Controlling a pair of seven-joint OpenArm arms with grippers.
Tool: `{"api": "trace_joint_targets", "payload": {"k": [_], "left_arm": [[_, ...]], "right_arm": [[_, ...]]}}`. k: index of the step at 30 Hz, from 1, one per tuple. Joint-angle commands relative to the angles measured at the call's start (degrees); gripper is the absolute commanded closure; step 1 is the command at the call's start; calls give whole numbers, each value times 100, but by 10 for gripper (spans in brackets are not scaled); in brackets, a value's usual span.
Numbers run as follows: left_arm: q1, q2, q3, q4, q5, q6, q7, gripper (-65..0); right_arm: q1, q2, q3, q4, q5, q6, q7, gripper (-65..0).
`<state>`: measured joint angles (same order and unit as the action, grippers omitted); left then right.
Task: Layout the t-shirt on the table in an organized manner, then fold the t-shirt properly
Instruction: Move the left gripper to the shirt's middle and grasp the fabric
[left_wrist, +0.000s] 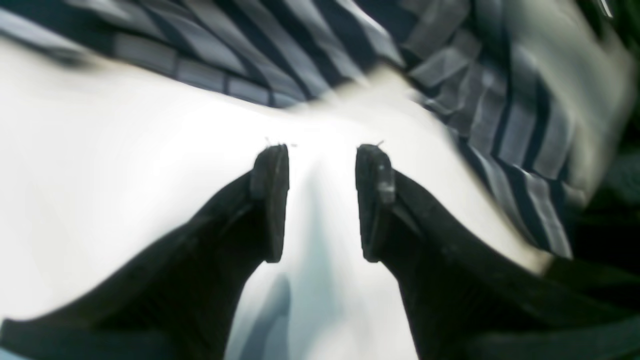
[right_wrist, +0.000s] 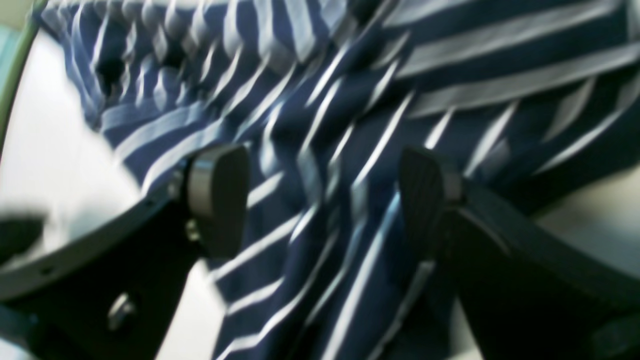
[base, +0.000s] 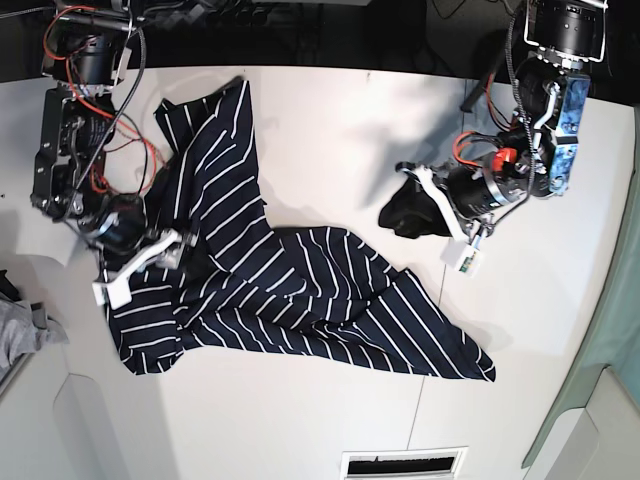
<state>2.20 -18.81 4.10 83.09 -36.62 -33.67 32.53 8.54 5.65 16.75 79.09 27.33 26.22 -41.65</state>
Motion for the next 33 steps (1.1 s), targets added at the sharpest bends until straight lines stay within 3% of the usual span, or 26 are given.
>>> {"api": "trace_joint_targets", "payload": {"k": [1,6,12,15,19,25,29,33], "left_arm": [[-199,-116,-15,90,7,105,-234,-249],[-693,-382,94,-4,588,857,-632,-256],[-1139,-404,592,-623,994,966,-1213,-288],[-1370,-374,914,-1104,1429,1368,-1729,-288],[-1469,-374,1226,-1445,1843,1401,-2328,-289],[-1453,-361,1718,-1458,2162,1419,-2481,-289],[-1458,-284,2076,-1458,2549,2288,-2656,-289],[-1453,-170,2129,-1467,3086,2253,-2763,-289]], "right_arm": [[-72,-15,11,295,245,181,131,-453],[-811,-509,-37,861,522,522,133,-453],[-1246,-1043,-535,863,107,509,431,-453],[-1331,-1093,-890,848,-258,400,601,-453],[-1414,-1093,-1250,837,-640,284,680,-453],[-1506,-1091,-1447,398,-1193,-251,1320,-453],[-1508,-1088,-1447,-44,-1473,-310,1467,-453],[-1508,-1095,-1449,-210,-1434,-308,1467,-453]]}}
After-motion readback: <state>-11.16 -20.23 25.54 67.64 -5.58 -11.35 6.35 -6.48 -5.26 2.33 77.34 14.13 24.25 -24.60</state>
